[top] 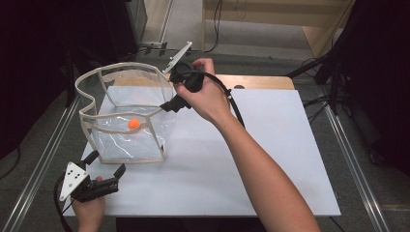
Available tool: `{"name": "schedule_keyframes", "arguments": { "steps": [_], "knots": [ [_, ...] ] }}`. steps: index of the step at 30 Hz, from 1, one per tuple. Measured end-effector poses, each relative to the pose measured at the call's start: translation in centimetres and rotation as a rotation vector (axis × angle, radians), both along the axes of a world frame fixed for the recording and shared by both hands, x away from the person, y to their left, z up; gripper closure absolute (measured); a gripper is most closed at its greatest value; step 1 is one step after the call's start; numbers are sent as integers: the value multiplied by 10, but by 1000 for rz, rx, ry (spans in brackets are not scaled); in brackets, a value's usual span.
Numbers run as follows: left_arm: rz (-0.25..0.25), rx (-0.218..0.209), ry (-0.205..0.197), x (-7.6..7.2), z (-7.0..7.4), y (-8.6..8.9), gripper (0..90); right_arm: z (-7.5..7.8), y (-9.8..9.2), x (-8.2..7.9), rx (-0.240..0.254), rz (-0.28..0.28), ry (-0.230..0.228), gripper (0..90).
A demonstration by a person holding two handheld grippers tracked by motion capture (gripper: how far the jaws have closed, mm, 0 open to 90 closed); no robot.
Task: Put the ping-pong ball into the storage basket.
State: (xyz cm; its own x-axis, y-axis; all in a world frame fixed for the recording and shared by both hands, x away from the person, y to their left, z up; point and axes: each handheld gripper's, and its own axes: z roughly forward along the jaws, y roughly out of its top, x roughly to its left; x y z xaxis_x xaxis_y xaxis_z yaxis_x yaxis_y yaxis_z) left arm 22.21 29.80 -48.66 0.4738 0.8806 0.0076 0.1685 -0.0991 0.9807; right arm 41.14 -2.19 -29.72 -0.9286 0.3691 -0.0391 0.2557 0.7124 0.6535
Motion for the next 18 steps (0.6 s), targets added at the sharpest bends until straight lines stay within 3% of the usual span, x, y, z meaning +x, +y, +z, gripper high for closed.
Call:
{"name": "schedule_keyframes", "arguments": {
  "steps": [18],
  "knots": [
    [-1,3,1,0,0,0,1,-19,-27,-10,15,-39,16,0]
  ]
}}
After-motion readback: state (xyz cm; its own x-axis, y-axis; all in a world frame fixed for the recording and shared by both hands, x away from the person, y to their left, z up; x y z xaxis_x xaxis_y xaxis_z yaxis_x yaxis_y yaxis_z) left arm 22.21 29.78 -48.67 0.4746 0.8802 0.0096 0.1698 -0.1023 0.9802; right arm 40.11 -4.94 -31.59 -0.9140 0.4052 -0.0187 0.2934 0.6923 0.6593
